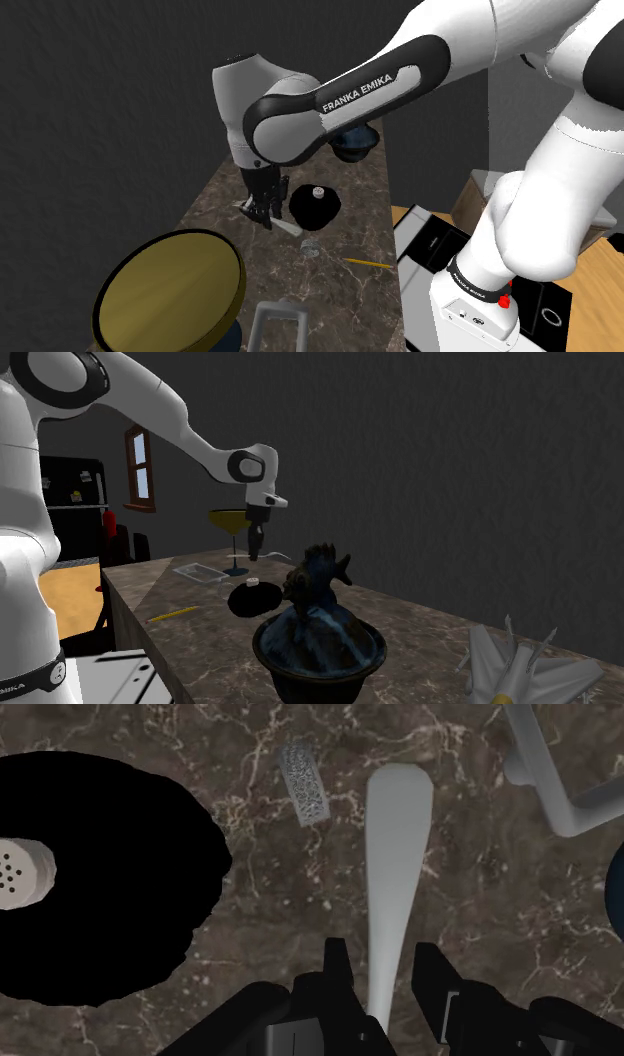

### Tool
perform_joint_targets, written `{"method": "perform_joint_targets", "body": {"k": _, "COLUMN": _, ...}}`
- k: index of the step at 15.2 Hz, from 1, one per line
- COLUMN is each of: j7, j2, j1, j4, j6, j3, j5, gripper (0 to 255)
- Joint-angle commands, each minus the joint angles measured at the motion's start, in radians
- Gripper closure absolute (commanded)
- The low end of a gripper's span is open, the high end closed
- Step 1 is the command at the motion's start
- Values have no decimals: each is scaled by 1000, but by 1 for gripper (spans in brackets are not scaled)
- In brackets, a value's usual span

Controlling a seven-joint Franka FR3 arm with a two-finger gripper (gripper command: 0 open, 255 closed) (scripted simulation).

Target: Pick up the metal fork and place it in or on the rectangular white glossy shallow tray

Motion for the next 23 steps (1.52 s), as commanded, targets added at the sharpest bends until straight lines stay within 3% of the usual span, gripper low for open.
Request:
{"method": "perform_joint_targets", "body": {"k": 1, "j7": 35, "j2": -22, "j1": 20, "j4": -26, "j6": 8, "j3": 20, "j5": 13, "gripper": 255}}
{"method": "perform_joint_targets", "body": {"k": 11, "j7": 246, "j2": -72, "j1": 140, "j4": -96, "j6": 52, "j3": 142, "j5": 68, "gripper": 255}}
{"method": "perform_joint_targets", "body": {"k": 20, "j7": 479, "j2": -23, "j1": 255, "j4": -60, "j6": 86, "j3": 260, "j5": 67, "gripper": 255}}
{"method": "perform_joint_targets", "body": {"k": 23, "j7": 484, "j2": -1, "j1": 257, "j4": -82, "j6": 126, "j3": 261, "j5": 56, "gripper": 255}}
